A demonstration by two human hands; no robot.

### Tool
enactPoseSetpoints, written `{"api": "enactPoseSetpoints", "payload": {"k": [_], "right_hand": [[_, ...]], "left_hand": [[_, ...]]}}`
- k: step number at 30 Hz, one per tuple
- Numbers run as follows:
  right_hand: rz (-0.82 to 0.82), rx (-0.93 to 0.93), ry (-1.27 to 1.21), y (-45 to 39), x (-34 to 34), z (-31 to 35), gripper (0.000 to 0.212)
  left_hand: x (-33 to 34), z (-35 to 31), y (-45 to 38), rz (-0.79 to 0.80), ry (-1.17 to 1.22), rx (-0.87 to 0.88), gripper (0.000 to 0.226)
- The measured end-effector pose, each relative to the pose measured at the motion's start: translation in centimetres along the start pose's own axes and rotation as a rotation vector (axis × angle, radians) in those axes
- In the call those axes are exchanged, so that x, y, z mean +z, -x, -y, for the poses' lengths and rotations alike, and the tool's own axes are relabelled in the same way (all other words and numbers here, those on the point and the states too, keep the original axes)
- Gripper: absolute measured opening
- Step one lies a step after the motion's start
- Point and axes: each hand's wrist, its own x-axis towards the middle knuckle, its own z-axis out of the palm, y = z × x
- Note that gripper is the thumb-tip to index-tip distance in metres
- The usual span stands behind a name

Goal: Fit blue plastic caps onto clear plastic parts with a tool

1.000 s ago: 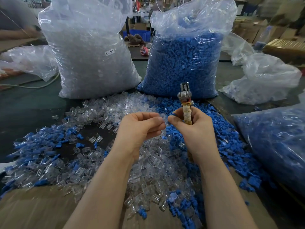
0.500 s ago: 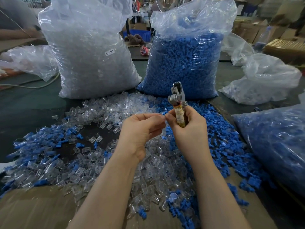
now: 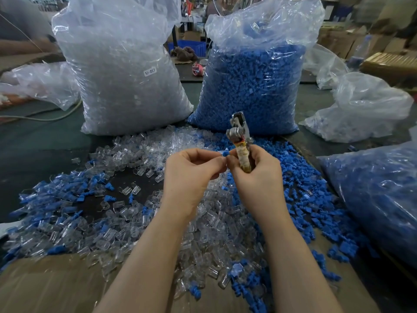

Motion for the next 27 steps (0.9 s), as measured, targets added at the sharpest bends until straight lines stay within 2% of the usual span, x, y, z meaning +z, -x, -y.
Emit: {"api": "enactPoseSetpoints", "payload": {"k": [7, 10, 16, 20, 27], "right_hand": [[0.091, 0.010, -0.043, -0.1, -0.3, -0.2, 0.003], [0.166, 0.041, -0.086, -0.2, -0.6, -0.4, 0.012], [0.331, 0.093, 0.072, -0.4, -2.2, -1.0, 0.007], [0.423, 0.096, 0.087, -0.4, -2.5, -0.8, 0.010], [0.486, 0.090, 0.102, -0.4, -2.4, -1.0, 0.011]], "left_hand": [[0.2, 0.3, -0.1, -0.051, -0.103, 0.079, 0.010], [-0.1, 0.6, -0.3, -0.067, -0.131, 0.086, 0.010], [-0.6, 0.6, -0.7, -0.015, -0.040, 0.082, 0.009], [-1.0, 0.6, -0.8, 0.019, -0.037, 0.121, 0.009], [-1.4, 0.7, -0.9, 0.064, -0.038, 0.152, 0.013]]}}
